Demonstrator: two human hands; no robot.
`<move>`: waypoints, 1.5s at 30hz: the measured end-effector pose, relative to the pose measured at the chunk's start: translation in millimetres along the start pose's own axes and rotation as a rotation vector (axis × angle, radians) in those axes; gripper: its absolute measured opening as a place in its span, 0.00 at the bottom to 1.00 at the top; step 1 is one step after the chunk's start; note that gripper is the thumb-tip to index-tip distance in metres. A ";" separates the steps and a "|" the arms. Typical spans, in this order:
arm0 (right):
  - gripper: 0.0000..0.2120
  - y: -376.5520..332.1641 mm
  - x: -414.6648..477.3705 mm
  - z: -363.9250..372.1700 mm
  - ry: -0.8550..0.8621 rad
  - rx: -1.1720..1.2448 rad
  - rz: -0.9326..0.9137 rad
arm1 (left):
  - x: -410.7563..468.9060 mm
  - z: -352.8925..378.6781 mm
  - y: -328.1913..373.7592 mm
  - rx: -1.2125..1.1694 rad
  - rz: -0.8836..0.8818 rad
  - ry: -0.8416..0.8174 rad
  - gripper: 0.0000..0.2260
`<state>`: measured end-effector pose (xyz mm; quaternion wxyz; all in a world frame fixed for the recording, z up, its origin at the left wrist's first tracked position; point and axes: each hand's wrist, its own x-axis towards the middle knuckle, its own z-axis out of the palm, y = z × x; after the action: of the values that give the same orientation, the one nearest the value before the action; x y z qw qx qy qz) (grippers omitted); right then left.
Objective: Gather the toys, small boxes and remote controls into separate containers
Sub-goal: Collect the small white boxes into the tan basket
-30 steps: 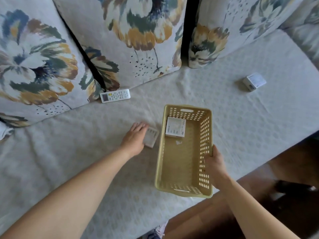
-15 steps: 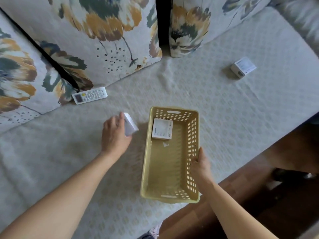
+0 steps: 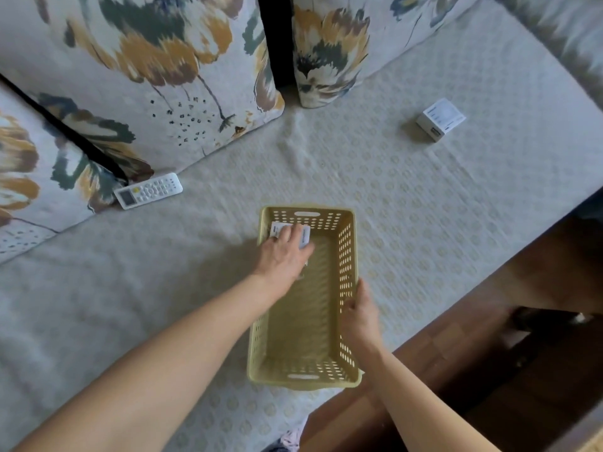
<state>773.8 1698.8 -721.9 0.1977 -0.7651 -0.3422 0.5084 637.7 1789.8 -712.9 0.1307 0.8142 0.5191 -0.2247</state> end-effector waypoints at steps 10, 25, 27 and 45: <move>0.24 0.8 -3.2 -7.9 -0.069 0.108 0.059 | -38.4 15.4 -10.3 -0.458 -0.261 0.577 0.37; 0.20 -26.7 -65.3 -69.1 0.031 0.219 0.061 | -100.6 -28.9 24.5 -1.634 -0.427 0.113 0.36; 0.20 -30.5 -64.9 -85.5 0.058 0.240 0.055 | -95.7 -43.1 35.0 -1.634 -0.390 0.107 0.36; 0.11 -32.6 29.2 -316.8 0.054 0.282 -0.032 | 45.0 -159.8 212.6 -1.662 -0.362 0.109 0.35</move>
<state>1059.9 1756.7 -591.2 0.3204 -0.7375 -0.2740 0.5276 882.9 1805.7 -601.6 0.6228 0.3680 0.6430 0.2515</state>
